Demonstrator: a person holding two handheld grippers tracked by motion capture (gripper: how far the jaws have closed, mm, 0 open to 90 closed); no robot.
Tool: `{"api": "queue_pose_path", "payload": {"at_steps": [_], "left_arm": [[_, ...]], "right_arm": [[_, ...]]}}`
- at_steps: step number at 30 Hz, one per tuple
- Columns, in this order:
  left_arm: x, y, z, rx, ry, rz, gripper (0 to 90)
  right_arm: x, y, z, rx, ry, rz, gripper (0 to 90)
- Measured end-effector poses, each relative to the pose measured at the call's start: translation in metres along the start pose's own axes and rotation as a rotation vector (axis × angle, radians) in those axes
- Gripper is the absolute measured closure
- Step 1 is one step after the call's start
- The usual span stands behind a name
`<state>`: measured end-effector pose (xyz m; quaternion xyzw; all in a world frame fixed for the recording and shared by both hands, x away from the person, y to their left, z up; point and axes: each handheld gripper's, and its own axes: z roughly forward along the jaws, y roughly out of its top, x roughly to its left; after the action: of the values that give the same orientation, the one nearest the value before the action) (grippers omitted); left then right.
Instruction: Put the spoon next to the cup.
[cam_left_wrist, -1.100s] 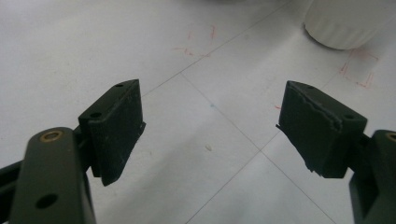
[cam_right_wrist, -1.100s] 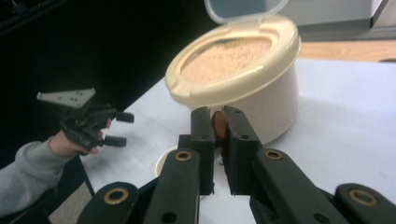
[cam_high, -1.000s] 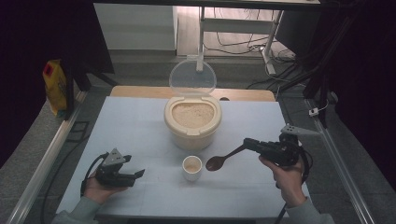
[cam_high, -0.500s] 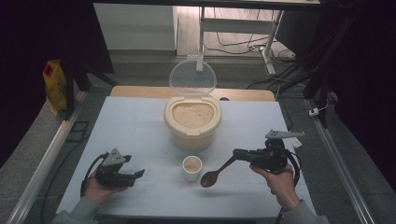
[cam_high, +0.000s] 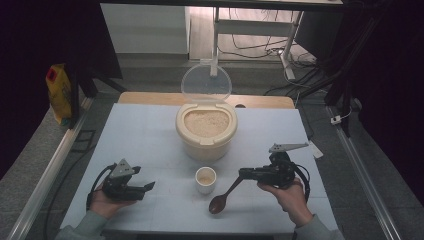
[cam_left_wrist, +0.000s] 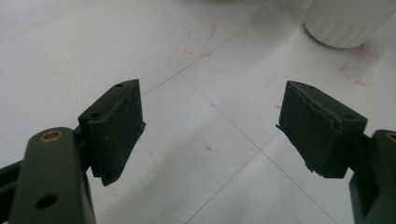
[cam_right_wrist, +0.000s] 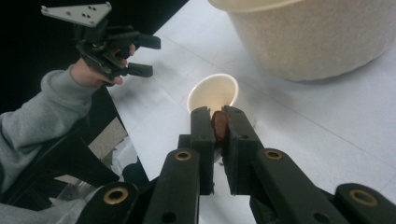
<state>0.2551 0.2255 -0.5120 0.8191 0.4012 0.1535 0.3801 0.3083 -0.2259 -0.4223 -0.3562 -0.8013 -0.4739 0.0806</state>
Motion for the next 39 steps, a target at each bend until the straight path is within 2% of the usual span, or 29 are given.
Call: {"api": "queue_pose_path", "payload": {"at_steps": [7, 13, 25, 39], "left_arm": [[0.0, 0.0, 0.0, 0.002, -0.001, -0.002, 21.3], [0.0, 0.0, 0.0, 0.001, -0.001, 0.0, 21.3], [0.0, 0.0, 0.001, 0.004, 0.0, 0.002, 21.3], [0.001, -0.001, 0.001, 0.005, 0.0, 0.0, 21.2]], "right_arm": [[-0.009, -0.002, 0.014, 0.041, 0.006, 0.025, 83.0], [-0.017, 0.001, 0.022, 0.049, 0.021, 0.042, 82.4], [-0.039, 0.006, 0.042, 0.063, -0.043, 0.067, 75.7], [-0.069, 0.003, 0.074, 0.09, -0.115, 0.106, 67.4]]}}
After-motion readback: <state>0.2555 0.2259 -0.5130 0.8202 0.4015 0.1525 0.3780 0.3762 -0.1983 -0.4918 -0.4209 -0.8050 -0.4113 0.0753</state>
